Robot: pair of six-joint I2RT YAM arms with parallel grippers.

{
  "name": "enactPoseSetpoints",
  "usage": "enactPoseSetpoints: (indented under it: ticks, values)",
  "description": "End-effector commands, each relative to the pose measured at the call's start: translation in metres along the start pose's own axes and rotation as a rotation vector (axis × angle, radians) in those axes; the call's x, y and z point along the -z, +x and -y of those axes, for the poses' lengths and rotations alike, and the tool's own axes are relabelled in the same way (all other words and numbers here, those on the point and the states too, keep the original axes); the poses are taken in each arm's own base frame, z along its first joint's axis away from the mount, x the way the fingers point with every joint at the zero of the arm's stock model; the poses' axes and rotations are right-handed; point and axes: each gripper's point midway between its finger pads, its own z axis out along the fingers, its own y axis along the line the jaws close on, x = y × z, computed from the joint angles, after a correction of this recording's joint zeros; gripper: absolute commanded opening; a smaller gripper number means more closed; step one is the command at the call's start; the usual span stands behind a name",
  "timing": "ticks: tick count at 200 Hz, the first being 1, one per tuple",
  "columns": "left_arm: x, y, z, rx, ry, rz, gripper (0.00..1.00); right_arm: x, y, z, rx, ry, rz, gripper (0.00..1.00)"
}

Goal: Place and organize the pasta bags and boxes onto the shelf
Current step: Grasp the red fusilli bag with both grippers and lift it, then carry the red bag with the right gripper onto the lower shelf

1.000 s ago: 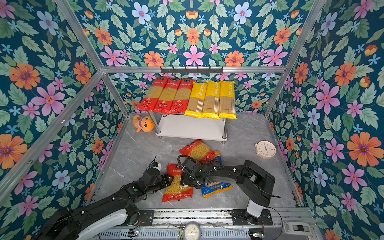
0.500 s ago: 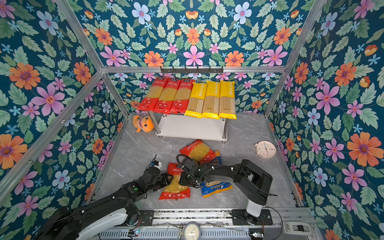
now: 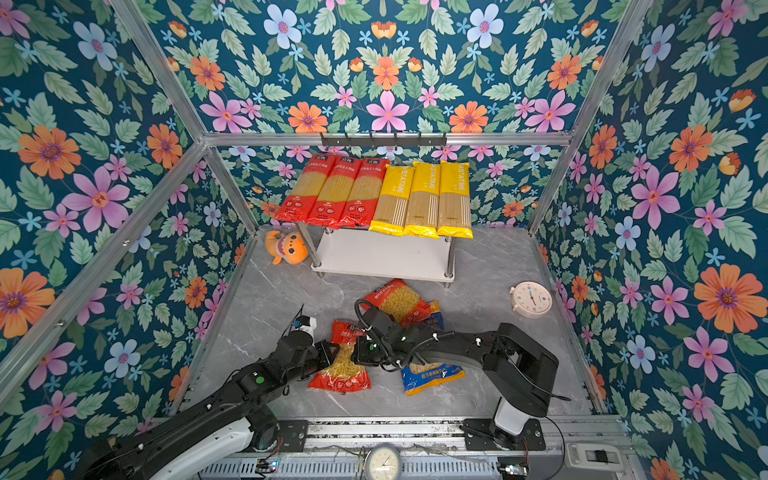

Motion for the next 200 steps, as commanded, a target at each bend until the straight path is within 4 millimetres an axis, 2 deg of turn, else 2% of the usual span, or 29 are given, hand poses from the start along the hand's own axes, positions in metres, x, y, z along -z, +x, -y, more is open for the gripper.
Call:
enactPoseSetpoints:
  ticks: [1,42,76,104,130,152,171,187,200]
  values:
    - [0.008,-0.013,0.017,-0.002,0.054,0.047,0.13,0.015,-0.021,-0.052,0.106,-0.187,0.102,0.06]
    - [0.022,-0.033,0.037,-0.043,0.077,0.099,0.10,0.032,-0.034,-0.060,0.150,-0.232,0.194,0.00]
    - [0.030,-0.050,0.049,-0.095,0.074,0.151,0.08,0.049,-0.046,-0.052,0.165,-0.241,0.281,0.00]
    - [0.033,-0.067,0.069,-0.183,0.116,0.222,0.08,0.067,-0.061,-0.055,0.274,-0.257,0.402,0.00]
    - [0.034,-0.095,0.079,-0.253,0.099,0.329,0.09,0.085,-0.094,-0.042,0.298,-0.231,0.533,0.00]
    - [0.023,-0.126,0.080,-0.257,0.081,0.369,0.13,0.097,-0.126,-0.033,0.283,-0.251,0.625,0.00]
    - [0.005,-0.153,0.073,-0.183,0.100,0.365,0.16,0.099,-0.151,-0.037,0.294,-0.286,0.672,0.00]
    - [-0.012,-0.171,0.071,-0.145,0.106,0.357,0.26,0.094,-0.173,-0.039,0.293,-0.294,0.701,0.00]
    - [-0.021,-0.185,0.075,-0.148,0.113,0.360,0.29,0.092,-0.193,-0.033,0.273,-0.288,0.729,0.00]
